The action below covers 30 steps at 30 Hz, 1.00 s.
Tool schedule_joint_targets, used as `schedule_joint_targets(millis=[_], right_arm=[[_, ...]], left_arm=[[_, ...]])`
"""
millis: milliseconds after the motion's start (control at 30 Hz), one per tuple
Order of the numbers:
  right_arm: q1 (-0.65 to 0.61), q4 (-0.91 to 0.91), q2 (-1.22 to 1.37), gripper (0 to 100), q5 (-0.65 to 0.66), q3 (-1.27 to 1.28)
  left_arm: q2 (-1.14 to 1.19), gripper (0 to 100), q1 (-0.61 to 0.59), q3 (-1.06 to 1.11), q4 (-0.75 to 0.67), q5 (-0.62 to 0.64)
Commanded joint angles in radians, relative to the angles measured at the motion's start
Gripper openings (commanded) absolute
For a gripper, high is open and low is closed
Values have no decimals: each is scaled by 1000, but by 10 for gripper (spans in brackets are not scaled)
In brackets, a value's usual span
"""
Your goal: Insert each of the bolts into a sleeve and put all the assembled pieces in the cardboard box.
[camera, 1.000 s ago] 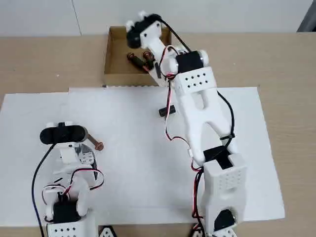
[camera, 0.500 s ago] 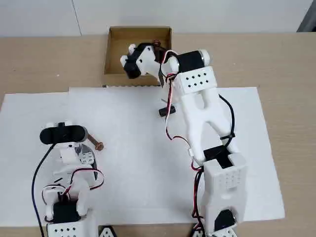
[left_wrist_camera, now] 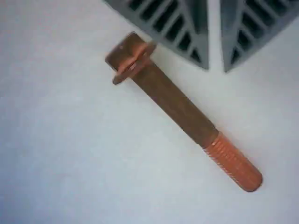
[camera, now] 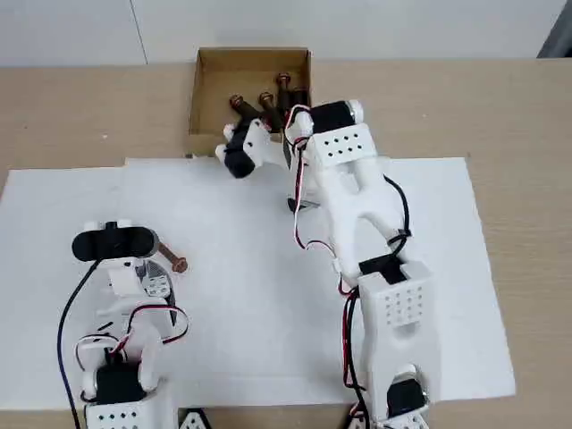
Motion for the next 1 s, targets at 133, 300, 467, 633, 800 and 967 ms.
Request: schedule_joint_targets(millis=[133,300,467,633,800,967], right_arm=[[-4,-5,35,154,80,-40],[-24,-51,68,154,84,-40],[-28,-110,105,154,84,-40],[-30,-127,142,151,86,-40],[-39,-120,193,137,81,-40],[-41,-119,202,2,78,-44]], left_arm=[[-9,6,-3,-2,-5,-3],[-9,6,-3,-2,-5,-3],[-9,6,-3,-2,-5,-3],[-9,6,-5,-2,-5,-3],[-9,6,-5,-2,-5,-3],[-9,6,-5,-2,-5,-3]])
